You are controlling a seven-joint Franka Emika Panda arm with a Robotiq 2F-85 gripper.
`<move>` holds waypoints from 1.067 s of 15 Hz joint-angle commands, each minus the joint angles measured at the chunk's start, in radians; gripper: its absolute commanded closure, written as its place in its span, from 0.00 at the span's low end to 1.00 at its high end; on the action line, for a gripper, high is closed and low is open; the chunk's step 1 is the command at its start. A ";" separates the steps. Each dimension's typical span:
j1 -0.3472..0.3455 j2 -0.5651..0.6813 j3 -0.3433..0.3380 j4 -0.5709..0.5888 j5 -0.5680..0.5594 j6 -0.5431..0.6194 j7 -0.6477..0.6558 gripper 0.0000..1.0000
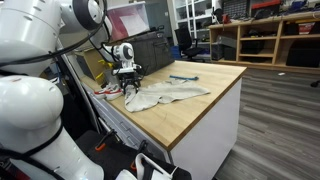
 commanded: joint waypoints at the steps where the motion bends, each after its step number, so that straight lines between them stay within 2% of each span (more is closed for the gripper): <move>1: 0.018 -0.002 -0.015 0.010 -0.055 0.036 -0.008 0.00; 5: 0.027 0.002 -0.031 -0.009 -0.085 0.228 0.069 0.00; 6: -0.008 -0.124 -0.051 -0.053 -0.093 0.160 0.045 0.00; 7: -0.003 -0.127 -0.068 -0.043 -0.094 0.128 0.081 0.00; 8: 0.010 -0.023 -0.043 0.005 -0.081 0.166 0.049 0.00; 11: -0.015 -0.095 -0.063 -0.003 -0.084 0.136 0.053 0.00; 16: -0.010 -0.104 -0.062 -0.018 -0.085 0.135 0.055 0.00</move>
